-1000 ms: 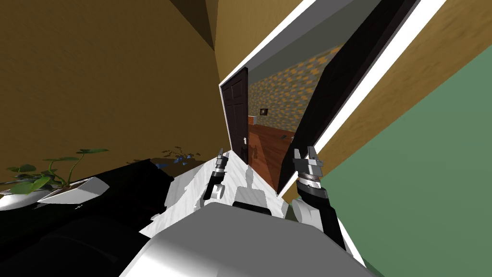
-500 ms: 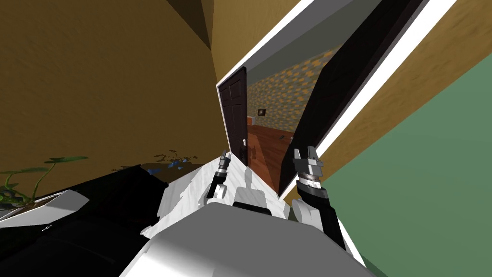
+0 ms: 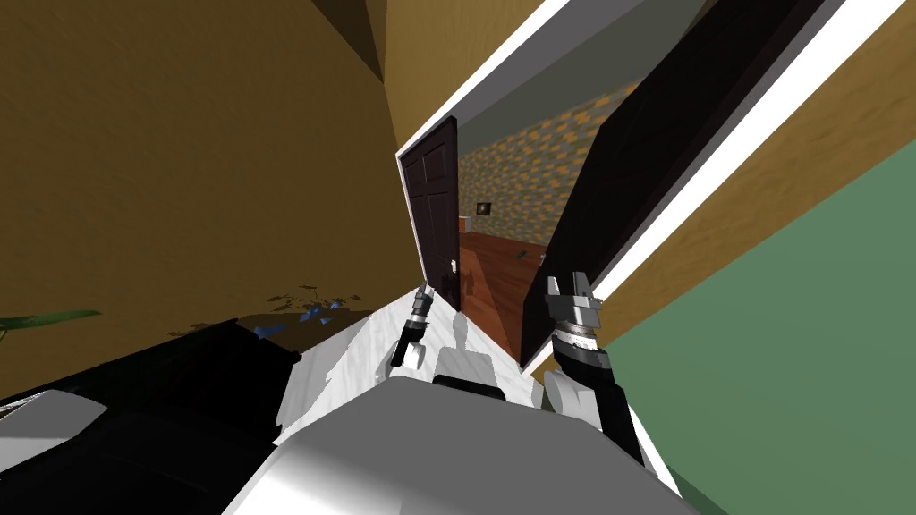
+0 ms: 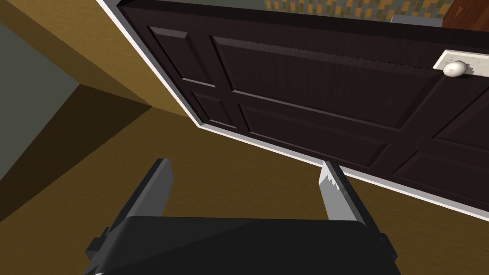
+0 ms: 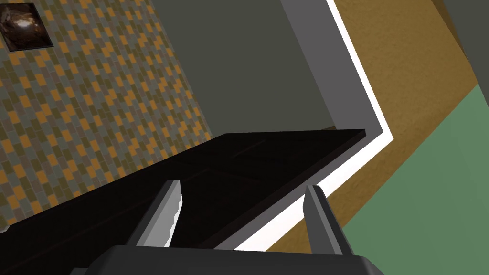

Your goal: Push the door open

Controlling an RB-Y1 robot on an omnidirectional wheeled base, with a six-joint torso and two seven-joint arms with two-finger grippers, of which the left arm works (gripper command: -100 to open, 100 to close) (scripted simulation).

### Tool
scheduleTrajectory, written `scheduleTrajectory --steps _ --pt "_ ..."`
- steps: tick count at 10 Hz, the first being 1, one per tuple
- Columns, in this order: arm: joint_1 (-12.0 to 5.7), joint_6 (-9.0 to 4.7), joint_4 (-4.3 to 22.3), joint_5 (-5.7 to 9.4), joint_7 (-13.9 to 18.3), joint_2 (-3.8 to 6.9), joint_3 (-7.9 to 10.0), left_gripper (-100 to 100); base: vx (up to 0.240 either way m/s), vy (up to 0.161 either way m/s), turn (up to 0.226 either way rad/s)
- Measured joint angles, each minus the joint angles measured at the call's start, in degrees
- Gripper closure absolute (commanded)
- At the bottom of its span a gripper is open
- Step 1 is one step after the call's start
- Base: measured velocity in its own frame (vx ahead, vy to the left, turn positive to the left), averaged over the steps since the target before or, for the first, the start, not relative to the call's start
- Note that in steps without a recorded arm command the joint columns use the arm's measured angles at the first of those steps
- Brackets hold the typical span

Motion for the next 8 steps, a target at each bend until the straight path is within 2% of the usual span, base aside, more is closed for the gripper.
scheduleTrajectory --steps 8 --pt "-4.06 -2.06 10.0 1.04 -0.2 0.45 -2.47 -100 0.080 0.082 -0.077"
